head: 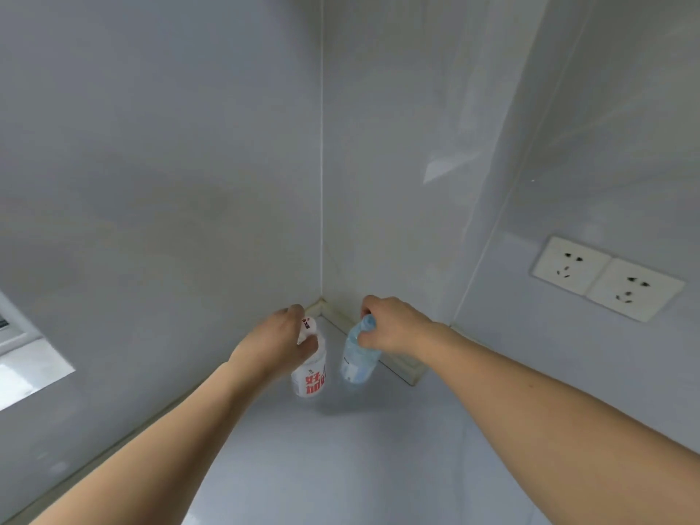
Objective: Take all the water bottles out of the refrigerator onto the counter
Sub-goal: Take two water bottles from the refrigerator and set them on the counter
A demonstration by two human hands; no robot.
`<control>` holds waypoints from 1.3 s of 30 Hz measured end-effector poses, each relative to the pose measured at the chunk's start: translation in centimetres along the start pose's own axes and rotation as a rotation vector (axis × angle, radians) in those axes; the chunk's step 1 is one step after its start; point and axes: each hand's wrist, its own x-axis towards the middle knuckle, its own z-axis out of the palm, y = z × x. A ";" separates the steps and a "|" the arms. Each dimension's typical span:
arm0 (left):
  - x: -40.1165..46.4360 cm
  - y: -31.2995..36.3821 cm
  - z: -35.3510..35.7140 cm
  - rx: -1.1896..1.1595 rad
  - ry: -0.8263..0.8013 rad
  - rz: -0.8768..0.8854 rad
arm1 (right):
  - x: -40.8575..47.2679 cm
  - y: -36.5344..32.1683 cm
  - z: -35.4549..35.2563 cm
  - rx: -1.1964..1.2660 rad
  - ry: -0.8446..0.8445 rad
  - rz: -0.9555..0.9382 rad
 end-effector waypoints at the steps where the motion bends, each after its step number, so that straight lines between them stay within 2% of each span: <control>1: 0.6 -0.5 0.3 0.004 0.005 -0.001 | 1.1 -0.1 0.3 0.003 -0.002 -0.014; 9: 6.3 -4.4 3.4 -0.139 0.063 -0.034 | 10.2 -0.5 2.6 0.011 0.002 -0.076; 21: 11.6 -6.7 4.8 -0.255 0.183 -0.086 | 18.6 -1.8 1.5 -0.061 0.039 -0.122; 27: 12.6 -6.3 5.5 -0.277 0.216 -0.086 | 19.9 -2.0 2.2 0.030 0.015 -0.121; 36: 12.4 -5.5 6.3 -0.313 0.255 -0.129 | 19.6 -0.1 4.1 0.215 0.094 -0.101; 39: 12.1 -5.1 6.3 -0.314 0.259 -0.146 | 18.6 0.0 4.2 0.234 0.070 -0.088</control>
